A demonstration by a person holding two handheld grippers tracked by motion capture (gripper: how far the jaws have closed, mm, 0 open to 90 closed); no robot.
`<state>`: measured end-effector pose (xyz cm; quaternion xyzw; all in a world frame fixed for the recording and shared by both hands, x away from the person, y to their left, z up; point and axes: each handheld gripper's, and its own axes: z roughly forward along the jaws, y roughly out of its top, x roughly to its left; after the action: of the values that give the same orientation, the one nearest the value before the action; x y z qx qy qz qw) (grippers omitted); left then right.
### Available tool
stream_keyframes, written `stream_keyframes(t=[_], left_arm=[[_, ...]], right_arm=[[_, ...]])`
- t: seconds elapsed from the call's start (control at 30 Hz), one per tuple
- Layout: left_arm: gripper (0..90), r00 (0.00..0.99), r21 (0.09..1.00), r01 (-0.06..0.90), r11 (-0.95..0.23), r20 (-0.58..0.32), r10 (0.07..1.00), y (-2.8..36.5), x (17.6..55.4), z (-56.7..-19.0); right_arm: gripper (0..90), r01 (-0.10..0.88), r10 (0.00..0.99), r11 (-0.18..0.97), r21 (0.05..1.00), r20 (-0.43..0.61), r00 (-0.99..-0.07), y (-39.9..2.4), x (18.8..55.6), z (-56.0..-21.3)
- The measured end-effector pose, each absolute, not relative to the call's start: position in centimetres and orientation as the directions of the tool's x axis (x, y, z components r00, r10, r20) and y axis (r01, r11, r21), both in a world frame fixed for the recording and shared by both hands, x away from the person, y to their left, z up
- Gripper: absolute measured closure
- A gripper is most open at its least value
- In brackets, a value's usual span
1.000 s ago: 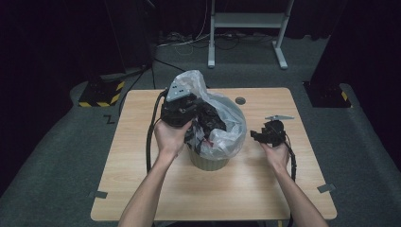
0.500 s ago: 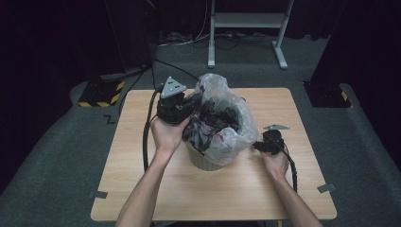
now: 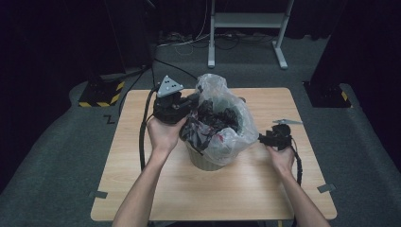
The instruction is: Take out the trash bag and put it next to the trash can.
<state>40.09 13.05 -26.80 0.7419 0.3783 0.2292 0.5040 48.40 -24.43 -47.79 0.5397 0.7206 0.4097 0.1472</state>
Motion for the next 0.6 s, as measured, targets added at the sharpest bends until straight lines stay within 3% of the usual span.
stream_keyframes(t=[0.13,0.3,0.6], left_arm=[[90.0,0.611,0.902,0.368,-0.227,-0.05,0.79,12.8,40.6,-28.0],[90.0,0.609,0.882,0.411,-0.231,-0.077,0.789,12.5,41.3,-29.4],[90.0,0.604,0.869,0.438,-0.231,-0.094,0.791,12.4,41.5,-30.6]], right_arm=[[41.6,0.586,0.848,0.03,0.81,0.289,-0.443,-25.2,48.1,-41.9],[41.1,0.527,0.793,0.048,0.849,0.288,-0.537,-23.8,48.0,-35.6],[41.7,0.562,0.756,0.25,0.788,0.204,-0.622,-16.9,50.8,-32.3]])
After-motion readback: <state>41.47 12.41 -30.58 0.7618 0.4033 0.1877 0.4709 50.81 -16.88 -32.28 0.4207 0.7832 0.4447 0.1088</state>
